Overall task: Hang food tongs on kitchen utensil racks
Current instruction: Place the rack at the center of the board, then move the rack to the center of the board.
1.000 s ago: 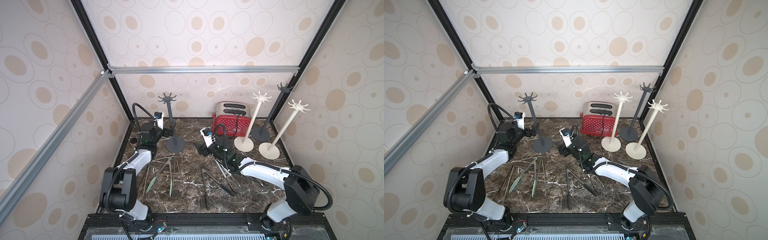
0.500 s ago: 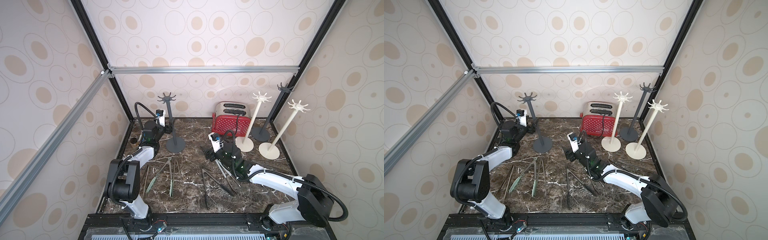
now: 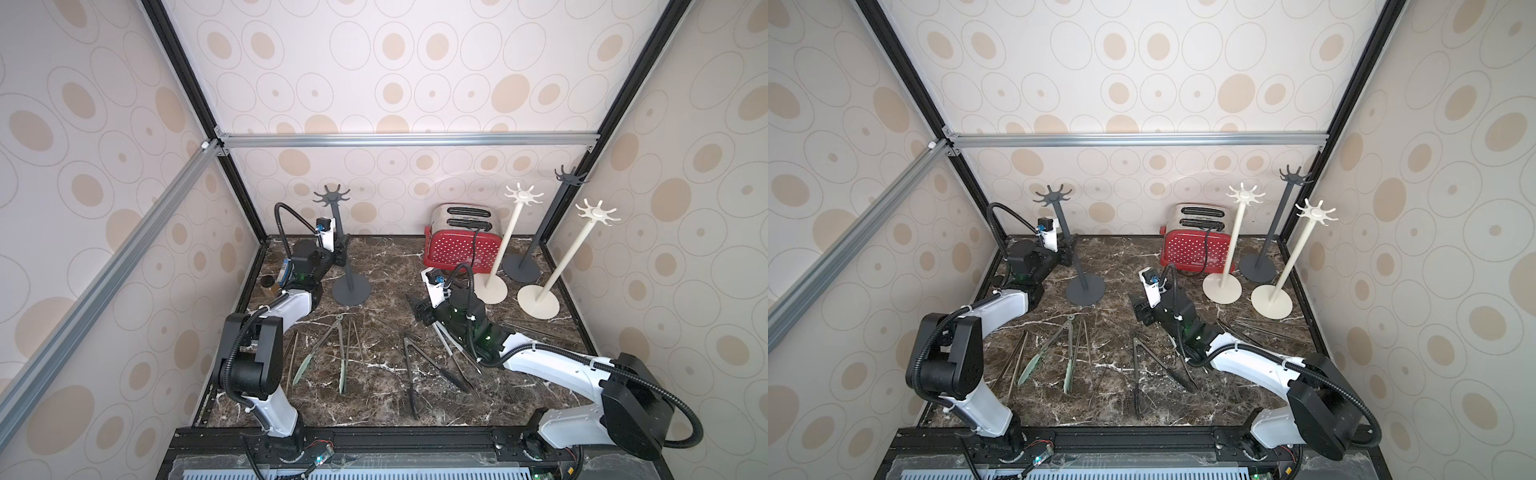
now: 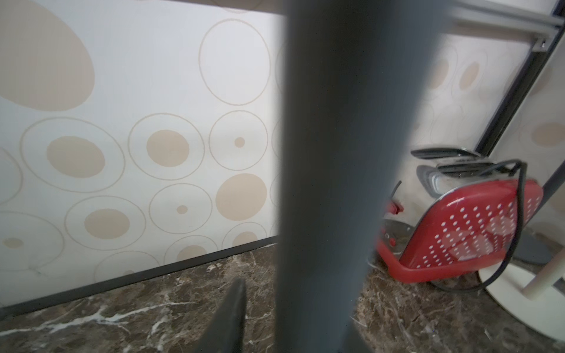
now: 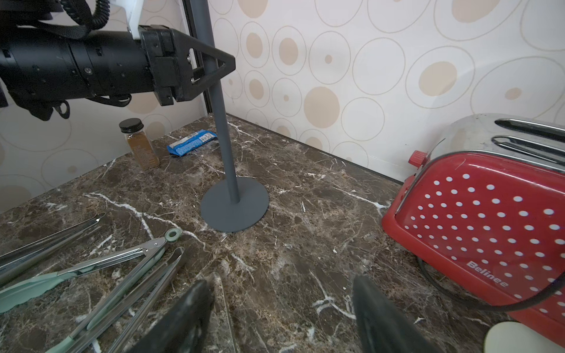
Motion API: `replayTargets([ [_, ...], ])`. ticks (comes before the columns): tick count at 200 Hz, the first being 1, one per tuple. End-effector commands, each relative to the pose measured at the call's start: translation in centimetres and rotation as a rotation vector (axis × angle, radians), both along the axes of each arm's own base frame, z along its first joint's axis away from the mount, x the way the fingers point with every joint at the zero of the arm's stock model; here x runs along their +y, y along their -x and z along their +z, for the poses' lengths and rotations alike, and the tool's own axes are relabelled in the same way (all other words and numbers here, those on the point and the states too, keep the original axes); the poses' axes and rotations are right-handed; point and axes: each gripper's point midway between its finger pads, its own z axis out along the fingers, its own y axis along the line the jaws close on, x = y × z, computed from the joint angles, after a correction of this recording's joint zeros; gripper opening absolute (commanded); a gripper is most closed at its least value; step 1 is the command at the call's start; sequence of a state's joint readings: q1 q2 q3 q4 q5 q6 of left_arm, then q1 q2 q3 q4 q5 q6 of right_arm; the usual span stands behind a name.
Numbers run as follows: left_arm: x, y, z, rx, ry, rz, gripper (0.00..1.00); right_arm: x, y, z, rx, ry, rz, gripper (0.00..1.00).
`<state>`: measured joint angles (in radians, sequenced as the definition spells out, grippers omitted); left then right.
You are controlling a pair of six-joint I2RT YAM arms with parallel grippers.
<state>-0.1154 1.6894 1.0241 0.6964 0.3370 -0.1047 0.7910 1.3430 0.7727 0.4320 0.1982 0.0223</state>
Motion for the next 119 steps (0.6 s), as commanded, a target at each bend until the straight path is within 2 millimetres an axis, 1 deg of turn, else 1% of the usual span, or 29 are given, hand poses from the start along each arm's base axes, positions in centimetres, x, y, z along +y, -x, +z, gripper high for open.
replayTargets([
  [1,0.4,-0.3,2.4,-0.043,-0.017,0.017,0.19,-0.6,0.4,0.9,-0.022,-0.015,-0.014,0.75],
  [16,0.6,0.1,2.6,-0.043,-0.031,0.028,0.09,-0.9,0.5,1.0,-0.026,-0.018,-0.019,0.75],
  [22,0.8,0.3,2.7,-0.043,-0.040,0.036,0.00,-1.0,0.5,1.1,-0.027,-0.018,-0.020,0.75],
  [71,2.4,2.6,3.1,-0.034,-0.132,0.109,0.00,-1.2,0.8,1.2,-0.031,-0.029,-0.017,0.75],
  [101,3.4,4.3,2.4,-0.009,-0.163,0.151,0.00,-1.2,0.9,1.1,-0.032,-0.033,-0.017,0.75],
  [119,3.7,5.1,1.6,0.007,-0.163,0.165,0.00,-1.2,1.0,1.3,-0.033,-0.038,-0.013,0.75],
])
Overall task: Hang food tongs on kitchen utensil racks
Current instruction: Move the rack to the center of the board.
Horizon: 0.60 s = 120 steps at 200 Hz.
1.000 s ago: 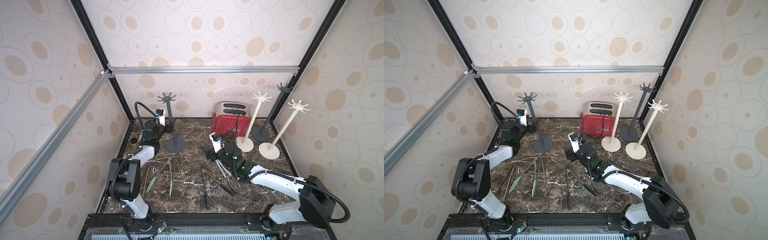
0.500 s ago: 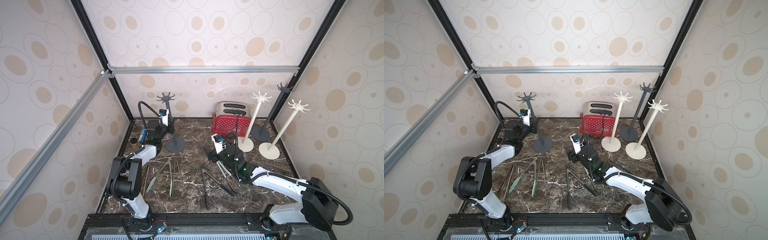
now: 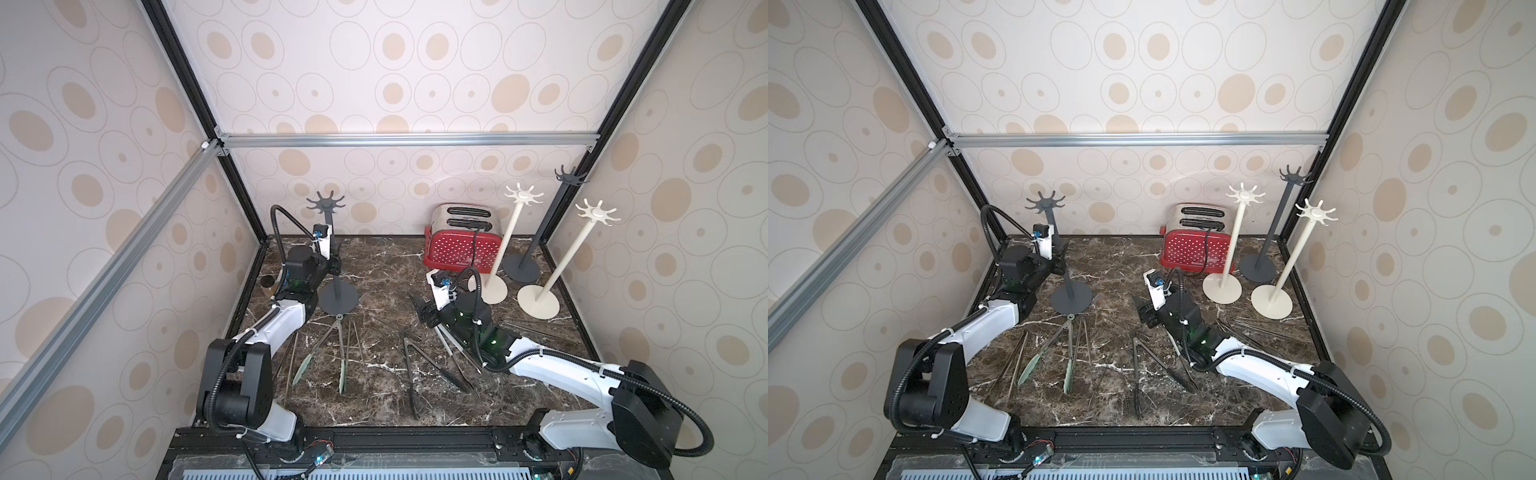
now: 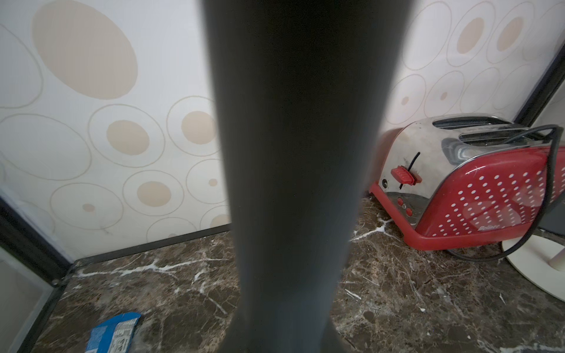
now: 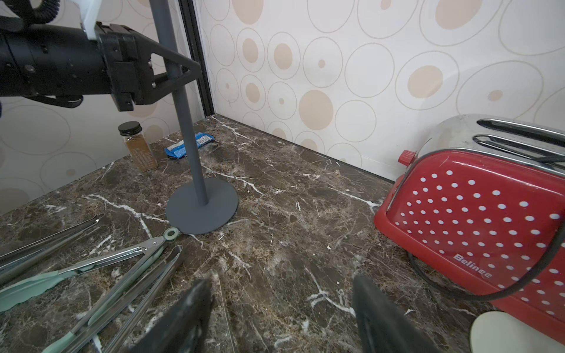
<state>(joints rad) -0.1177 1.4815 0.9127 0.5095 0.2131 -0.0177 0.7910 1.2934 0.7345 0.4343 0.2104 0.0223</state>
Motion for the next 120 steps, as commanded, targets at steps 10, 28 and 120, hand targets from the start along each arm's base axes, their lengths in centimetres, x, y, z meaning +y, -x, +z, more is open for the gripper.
replayTargets([
  [10,1.4,1.4,1.0,-0.046,-0.059,0.057,0.00,-0.3,0.3,0.9,-0.021,-0.032,-0.001,0.75],
  [28,1.9,2.0,-0.1,-0.035,-0.056,0.077,0.00,-0.3,0.5,0.9,-0.021,-0.033,0.001,0.75],
  [120,3.0,2.8,-3.9,0.091,-0.078,0.135,0.29,-0.8,0.6,0.6,-0.019,-0.020,-0.011,0.75],
])
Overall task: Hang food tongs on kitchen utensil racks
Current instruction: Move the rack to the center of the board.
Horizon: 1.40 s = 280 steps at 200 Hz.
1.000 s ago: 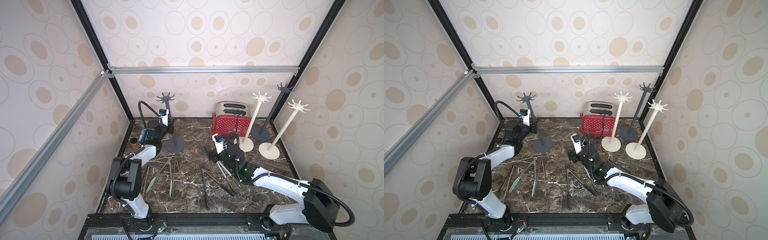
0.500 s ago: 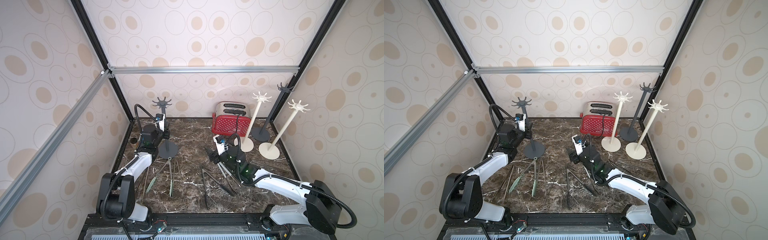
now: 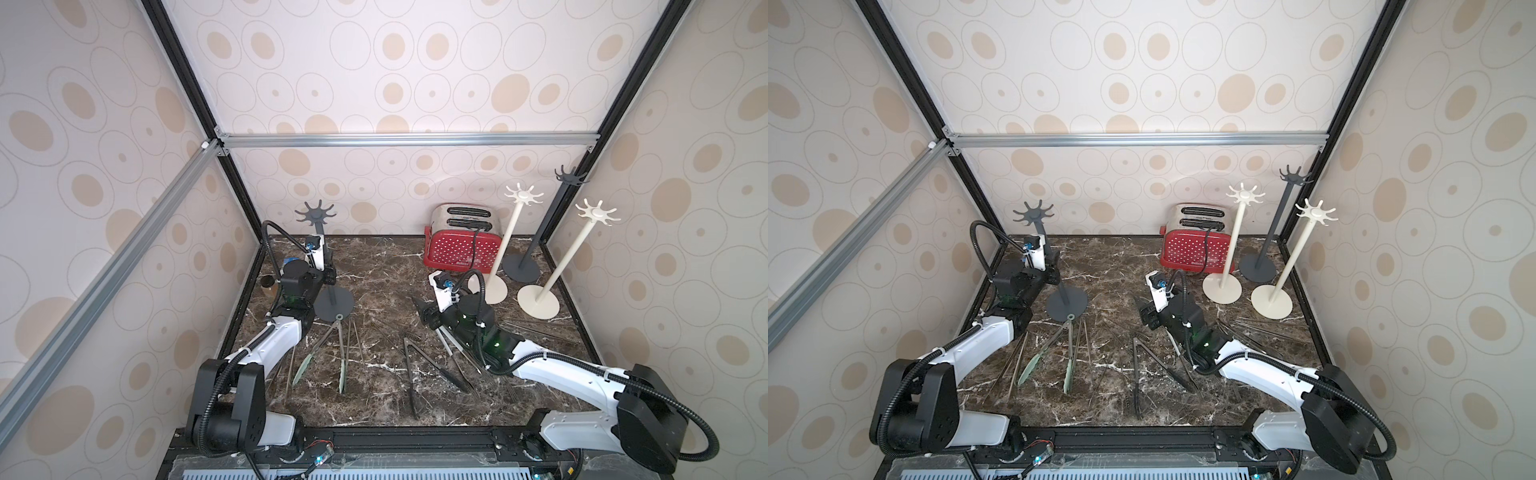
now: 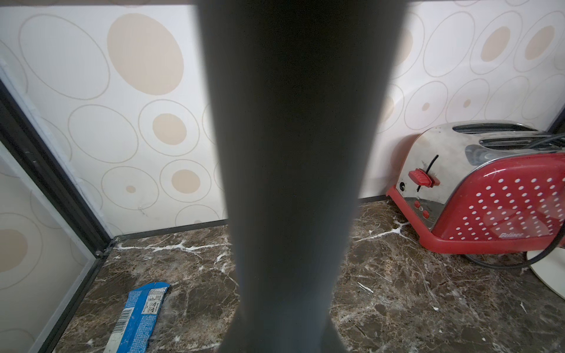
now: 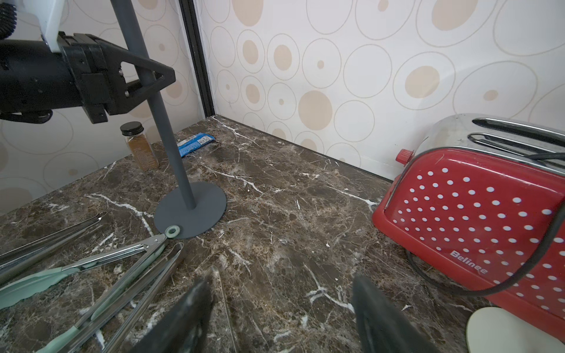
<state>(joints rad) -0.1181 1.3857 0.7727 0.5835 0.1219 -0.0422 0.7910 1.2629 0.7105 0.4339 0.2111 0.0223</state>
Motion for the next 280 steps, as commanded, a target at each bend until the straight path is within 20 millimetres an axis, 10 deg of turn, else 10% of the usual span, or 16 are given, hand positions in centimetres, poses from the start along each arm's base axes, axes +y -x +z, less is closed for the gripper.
replayTargets([
  [1,1.2,0.3,-3.2,0.123,-0.088,0.043,0.29,-0.3,0.2,0.5,-0.014,-0.016,-0.009,0.75],
  [95,2.4,1.0,-3.4,0.203,-0.114,0.106,0.56,-1.0,0.3,0.7,-0.016,0.002,-0.029,0.76],
  [280,10.5,15.9,-12.1,0.949,-0.152,0.625,0.52,-6.2,6.4,-2.7,0.261,0.031,0.046,0.80],
])
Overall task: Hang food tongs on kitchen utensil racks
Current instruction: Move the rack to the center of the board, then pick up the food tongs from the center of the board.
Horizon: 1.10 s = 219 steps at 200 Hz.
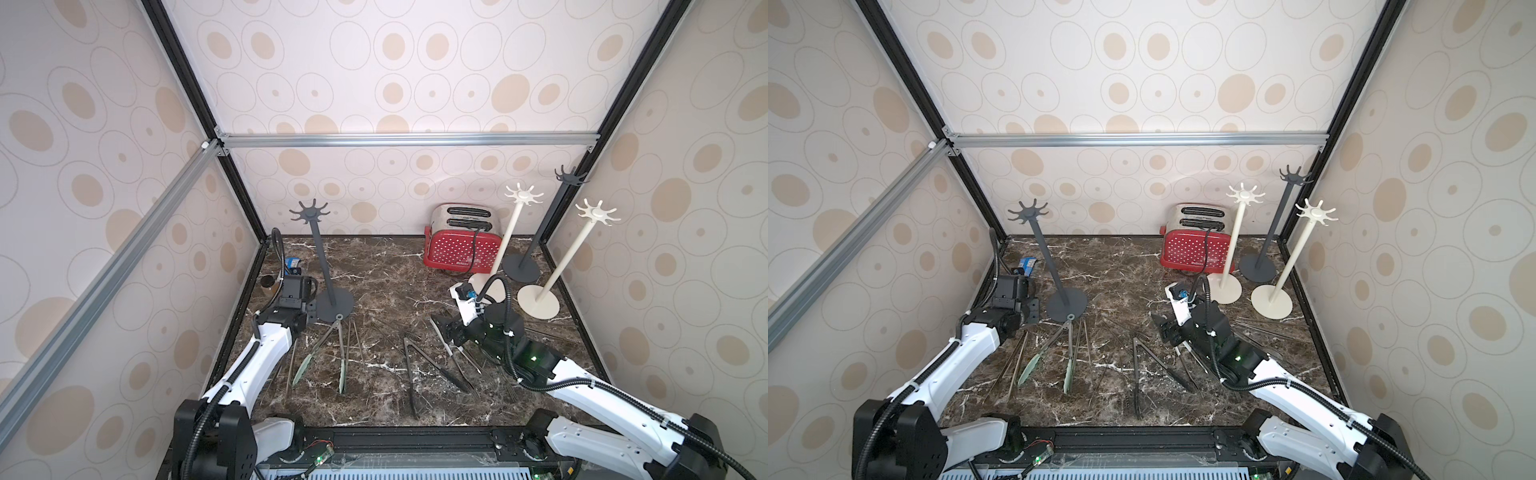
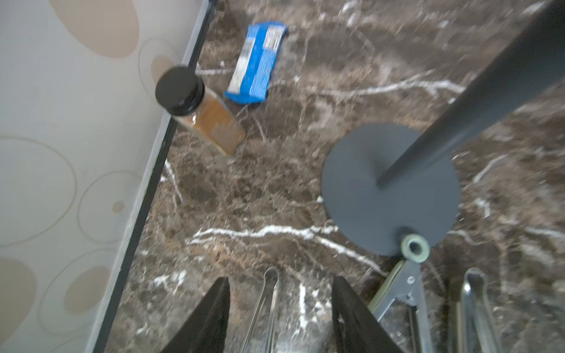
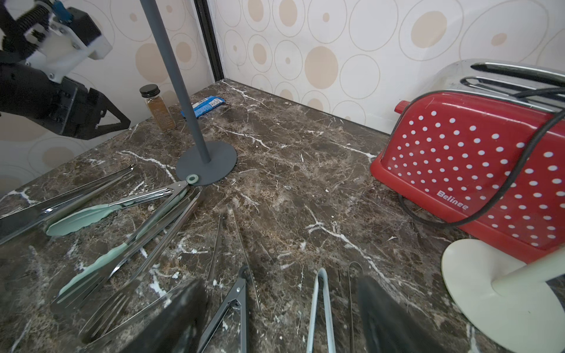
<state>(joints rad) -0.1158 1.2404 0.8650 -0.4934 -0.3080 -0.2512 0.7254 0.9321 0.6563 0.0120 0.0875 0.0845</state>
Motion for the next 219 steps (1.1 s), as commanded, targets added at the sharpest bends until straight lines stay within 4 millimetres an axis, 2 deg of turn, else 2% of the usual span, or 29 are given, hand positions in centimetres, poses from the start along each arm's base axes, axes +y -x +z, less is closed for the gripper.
replayTargets([
  [1,1.7,3.8,-0.8,0.175,-0.032,0.139,0.52,-0.9,1.3,-2.2,0.098,0.006,0.009,0.80],
  [34,3.1,6.8,-1.1,0.311,-0.039,0.221,0.47,-2.0,1.5,-3.2,0.133,0.019,-0.009,0.80],
  [65,3.3,8.7,-3.1,0.425,0.091,0.271,0.37,-2.4,1.4,-3.7,0.152,0.031,-0.014,0.80],
  [118,1.2,7.7,-7.7,0.590,0.196,0.236,0.30,-2.6,1.2,-4.2,0.163,0.051,-0.019,0.80],
  [185,1.3,6.9,-10.5,0.649,0.186,0.242,0.32,-3.1,1.1,-4.7,0.169,0.067,-0.034,0.80],
  [219,1.6,4.9,-11.7,0.657,0.163,0.220,0.28,-3.3,1.1,-5.1,0.172,0.074,-0.043,0.80],
])
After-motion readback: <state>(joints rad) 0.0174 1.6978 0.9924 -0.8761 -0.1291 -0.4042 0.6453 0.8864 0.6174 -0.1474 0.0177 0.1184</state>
